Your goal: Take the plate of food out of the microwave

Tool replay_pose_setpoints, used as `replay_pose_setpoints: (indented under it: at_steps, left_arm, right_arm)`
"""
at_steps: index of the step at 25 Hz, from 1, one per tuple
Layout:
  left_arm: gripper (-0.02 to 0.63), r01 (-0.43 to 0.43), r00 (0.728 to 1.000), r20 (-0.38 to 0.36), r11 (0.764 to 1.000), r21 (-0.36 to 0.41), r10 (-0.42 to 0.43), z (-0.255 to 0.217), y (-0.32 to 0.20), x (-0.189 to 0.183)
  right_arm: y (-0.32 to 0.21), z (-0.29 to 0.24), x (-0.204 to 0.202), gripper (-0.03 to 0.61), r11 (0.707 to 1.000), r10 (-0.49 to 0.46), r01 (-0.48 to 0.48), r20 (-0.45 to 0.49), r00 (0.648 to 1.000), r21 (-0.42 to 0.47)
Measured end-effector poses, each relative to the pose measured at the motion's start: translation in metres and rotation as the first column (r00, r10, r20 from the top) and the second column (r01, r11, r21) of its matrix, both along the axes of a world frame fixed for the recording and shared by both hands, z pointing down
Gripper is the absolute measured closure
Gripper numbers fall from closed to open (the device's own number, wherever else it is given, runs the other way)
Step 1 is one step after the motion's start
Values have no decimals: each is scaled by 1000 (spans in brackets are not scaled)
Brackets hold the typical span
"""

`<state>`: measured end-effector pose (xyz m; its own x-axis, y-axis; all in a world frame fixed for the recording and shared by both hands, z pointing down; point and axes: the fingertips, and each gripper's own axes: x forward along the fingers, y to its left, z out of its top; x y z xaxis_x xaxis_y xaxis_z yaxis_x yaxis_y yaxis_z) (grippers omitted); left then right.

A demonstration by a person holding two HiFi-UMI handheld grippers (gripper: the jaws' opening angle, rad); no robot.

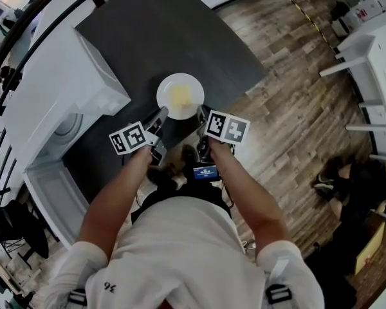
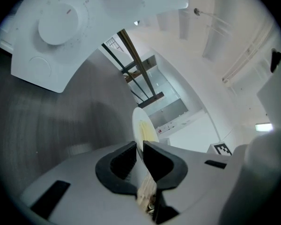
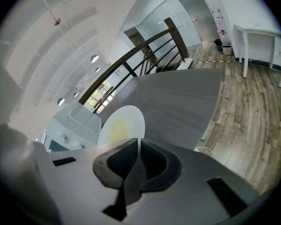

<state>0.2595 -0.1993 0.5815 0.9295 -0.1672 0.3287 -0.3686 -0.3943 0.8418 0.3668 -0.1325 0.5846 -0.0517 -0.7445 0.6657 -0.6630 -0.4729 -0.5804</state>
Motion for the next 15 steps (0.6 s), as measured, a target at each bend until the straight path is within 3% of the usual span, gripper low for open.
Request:
replay_pose_setpoints:
  at_steps: [15]
  left_arm:
    - [566,-66,992,96,993,-101,76,53,1,43]
  right_arm:
    - [-1,45,45,557,993,25,-28,-25,999,-113]
